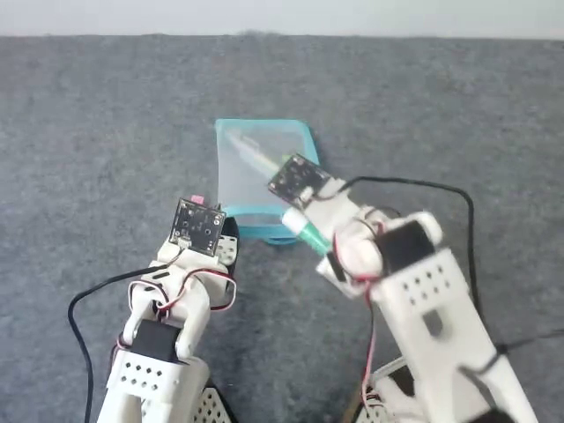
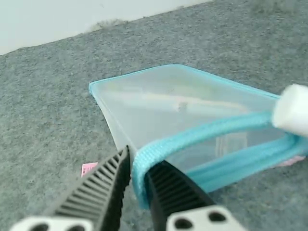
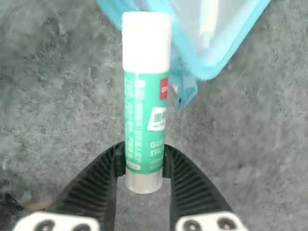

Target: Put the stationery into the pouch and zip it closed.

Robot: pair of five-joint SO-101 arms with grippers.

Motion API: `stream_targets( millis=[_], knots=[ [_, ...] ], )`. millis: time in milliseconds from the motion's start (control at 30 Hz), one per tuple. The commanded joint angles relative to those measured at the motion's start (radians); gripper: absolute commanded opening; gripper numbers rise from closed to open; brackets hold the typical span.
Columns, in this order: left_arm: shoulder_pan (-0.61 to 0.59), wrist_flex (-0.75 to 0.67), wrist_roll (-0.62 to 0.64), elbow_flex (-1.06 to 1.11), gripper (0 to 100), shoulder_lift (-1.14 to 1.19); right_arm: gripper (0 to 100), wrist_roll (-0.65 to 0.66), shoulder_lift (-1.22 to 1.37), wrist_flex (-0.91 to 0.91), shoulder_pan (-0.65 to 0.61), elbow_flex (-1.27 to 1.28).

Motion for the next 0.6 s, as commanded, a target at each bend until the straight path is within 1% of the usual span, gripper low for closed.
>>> stream_targets(
  millis=[0,133,367,567],
  knots=[
    [0.002,-0.026,-0.009,-0.022,1,-0.015,0.7,-0.014,0.137,0.015,-0.013,-0.132],
    [0.002,-0.028,-0.011,-0.022,1,-0.015,0.7,-0.012,0.205,0.010,-0.030,-0.144],
    [0.002,-0.028,-0.011,-0.022,1,-0.015,0.7,-0.014,0.087,0.007,-0.168,-0.057],
    [0.002,-0.028,-0.011,-0.022,1,-0.015,0.7,-0.040,0.101,-0.002,-0.170,-0.038]
  ],
)
